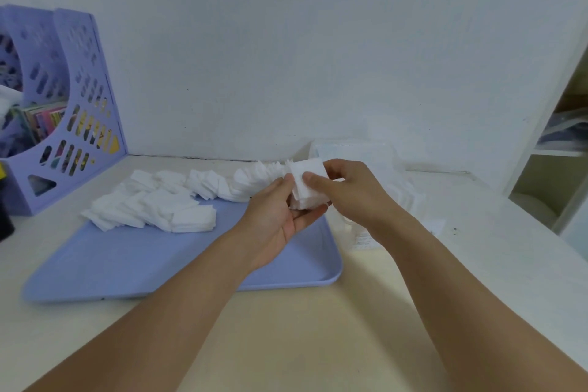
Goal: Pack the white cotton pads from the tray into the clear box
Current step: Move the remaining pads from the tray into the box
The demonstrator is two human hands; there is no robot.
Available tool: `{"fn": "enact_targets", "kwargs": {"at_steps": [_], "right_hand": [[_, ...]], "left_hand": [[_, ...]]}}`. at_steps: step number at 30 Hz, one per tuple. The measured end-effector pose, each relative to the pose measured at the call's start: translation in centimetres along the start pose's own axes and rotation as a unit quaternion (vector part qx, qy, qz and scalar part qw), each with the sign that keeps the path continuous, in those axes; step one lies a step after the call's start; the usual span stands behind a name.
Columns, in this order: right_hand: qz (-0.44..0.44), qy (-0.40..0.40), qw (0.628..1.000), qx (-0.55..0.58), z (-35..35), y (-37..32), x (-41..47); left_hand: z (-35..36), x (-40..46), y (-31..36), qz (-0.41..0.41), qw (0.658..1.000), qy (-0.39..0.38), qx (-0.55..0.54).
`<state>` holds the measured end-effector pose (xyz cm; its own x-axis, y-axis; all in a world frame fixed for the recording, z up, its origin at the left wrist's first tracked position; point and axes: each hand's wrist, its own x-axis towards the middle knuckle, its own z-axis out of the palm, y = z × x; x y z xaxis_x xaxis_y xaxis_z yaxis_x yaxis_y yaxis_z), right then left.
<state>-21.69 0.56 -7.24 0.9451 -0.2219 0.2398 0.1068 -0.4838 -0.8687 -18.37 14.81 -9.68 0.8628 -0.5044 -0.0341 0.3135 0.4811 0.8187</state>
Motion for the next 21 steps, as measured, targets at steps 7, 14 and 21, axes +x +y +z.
{"fn": "enact_targets", "kwargs": {"at_steps": [7,14,21], "right_hand": [[-0.004,-0.078,0.993,0.083,-1.3,0.6,0.4],[-0.018,-0.111,0.990,0.086,-2.7,0.7,0.4],[-0.014,-0.114,0.983,0.141,-3.3,1.2,0.6]], "left_hand": [[-0.1,-0.1,0.4,-0.002,0.999,0.003,0.035],[-0.4,0.0,0.5,-0.048,0.999,-0.020,0.004],[-0.4,0.0,0.3,-0.046,0.996,-0.065,0.030]]}}
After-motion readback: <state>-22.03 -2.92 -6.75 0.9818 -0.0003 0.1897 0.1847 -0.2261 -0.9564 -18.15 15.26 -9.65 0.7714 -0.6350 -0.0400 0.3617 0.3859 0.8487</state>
